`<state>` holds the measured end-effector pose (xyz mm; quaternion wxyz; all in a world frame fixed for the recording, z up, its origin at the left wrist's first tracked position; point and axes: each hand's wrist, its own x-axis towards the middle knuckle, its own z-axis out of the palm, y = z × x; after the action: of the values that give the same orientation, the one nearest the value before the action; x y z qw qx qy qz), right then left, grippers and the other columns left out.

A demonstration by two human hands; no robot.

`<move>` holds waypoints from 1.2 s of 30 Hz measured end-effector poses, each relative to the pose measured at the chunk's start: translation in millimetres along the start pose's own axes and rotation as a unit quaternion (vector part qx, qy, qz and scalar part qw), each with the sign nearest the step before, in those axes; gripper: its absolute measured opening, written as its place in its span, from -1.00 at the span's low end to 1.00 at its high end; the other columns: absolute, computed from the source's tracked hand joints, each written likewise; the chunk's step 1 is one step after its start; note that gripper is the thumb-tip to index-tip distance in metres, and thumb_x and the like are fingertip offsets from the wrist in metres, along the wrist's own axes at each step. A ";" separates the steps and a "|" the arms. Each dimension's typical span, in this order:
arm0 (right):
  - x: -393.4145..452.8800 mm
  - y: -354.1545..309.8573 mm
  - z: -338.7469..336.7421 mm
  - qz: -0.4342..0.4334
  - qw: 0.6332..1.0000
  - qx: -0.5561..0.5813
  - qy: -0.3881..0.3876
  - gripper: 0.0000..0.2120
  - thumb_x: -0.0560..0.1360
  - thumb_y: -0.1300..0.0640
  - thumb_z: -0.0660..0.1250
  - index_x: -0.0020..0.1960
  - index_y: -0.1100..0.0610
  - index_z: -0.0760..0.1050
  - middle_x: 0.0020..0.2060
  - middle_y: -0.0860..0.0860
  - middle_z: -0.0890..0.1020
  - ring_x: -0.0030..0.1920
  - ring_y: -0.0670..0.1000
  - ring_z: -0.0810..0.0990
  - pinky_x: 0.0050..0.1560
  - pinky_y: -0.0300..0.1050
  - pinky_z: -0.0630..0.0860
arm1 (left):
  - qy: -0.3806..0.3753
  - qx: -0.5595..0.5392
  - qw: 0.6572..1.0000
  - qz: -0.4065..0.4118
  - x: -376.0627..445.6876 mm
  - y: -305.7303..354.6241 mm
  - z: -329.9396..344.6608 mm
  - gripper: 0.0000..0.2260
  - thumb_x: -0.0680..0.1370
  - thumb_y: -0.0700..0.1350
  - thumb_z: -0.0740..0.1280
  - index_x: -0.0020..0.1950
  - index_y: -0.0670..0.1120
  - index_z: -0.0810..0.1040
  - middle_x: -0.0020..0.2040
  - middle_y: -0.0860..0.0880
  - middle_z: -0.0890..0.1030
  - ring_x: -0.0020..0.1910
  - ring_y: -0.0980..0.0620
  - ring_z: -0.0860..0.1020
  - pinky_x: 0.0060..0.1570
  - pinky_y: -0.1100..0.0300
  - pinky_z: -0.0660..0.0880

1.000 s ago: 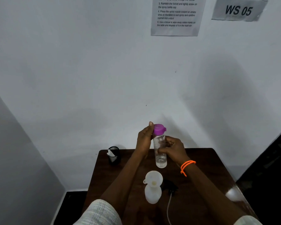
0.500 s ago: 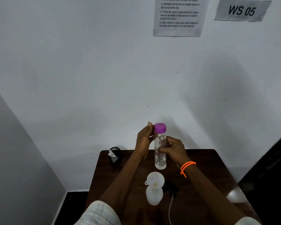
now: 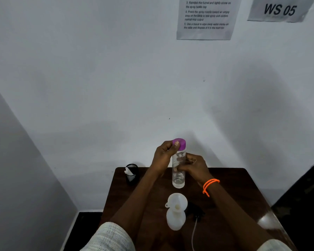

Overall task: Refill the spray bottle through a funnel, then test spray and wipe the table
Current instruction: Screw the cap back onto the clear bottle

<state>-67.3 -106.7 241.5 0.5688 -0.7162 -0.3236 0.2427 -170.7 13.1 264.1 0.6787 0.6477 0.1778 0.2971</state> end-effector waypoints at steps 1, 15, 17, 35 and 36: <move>2.3 0.3 2.2 -0.003 1.000 0.002 -0.003 -0.61 0.16 0.24 0.62 -0.02 0.08 0.71 -0.10 0.04 0.75 -0.03 0.06 0.73 0.12 0.18 0.63 | -0.001 0.006 1.000 0.003 1.0 -1.3 -1.6 -0.64 0.48 0.22 0.40 0.12 0.00 0.69 0.13 -0.08 0.68 0.18 -0.05 0.62 0.29 -0.10 0.50; 67.4 47.5 59.4 0.060 0.991 -0.119 -0.015 -0.63 0.12 0.13 0.66 -0.09 0.03 0.69 -0.23 -0.07 0.75 -0.17 -0.10 0.72 -0.05 -0.04 0.66 | 0.104 0.091 0.979 -0.149 2.2 -111.1 -50.3 -0.57 0.60 0.29 0.20 -0.14 0.02 0.68 -0.13 0.01 0.71 -0.05 0.06 0.67 0.04 0.10 0.54; 80.4 62.8 71.4 0.076 0.986 -0.147 -0.031 -0.66 0.11 0.16 0.62 -0.12 0.06 0.69 -0.26 -0.05 0.74 -0.19 -0.09 0.71 -0.09 -0.02 0.67 | 0.106 0.060 0.975 -0.187 6.2 -135.7 -61.5 -0.61 0.63 0.22 0.20 -0.07 0.03 0.71 -0.06 -0.01 0.73 0.04 0.02 0.66 0.12 0.08 0.53; 158.8 143.4 153.0 0.146 0.972 -0.180 -0.030 -0.66 0.37 0.06 0.57 0.09 0.14 0.63 -0.03 0.08 0.71 -0.09 0.00 0.62 -0.03 -0.19 0.47 | 0.122 -0.060 0.938 -0.318 62.4 -261.4 -117.0 -0.29 0.34 0.57 0.22 0.25 0.11 0.63 0.20 -0.02 0.67 0.21 -0.01 0.62 0.32 -0.11 0.46; 159.4 146.3 154.9 0.148 0.971 -0.184 -0.030 -0.65 0.37 0.04 0.57 0.09 0.14 0.63 -0.03 0.08 0.72 -0.07 0.02 0.64 -0.02 -0.17 0.49 | 0.118 -0.064 0.938 -0.320 62.1 -261.8 -116.7 -0.30 0.36 0.56 0.21 0.27 0.12 0.62 0.21 -0.02 0.67 0.22 -0.02 0.62 0.33 -0.13 0.46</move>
<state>-43.5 92.0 66.2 0.3755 -0.8408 -0.2698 0.2817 -151.3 146.8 3.8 0.7521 0.4721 0.4347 0.1497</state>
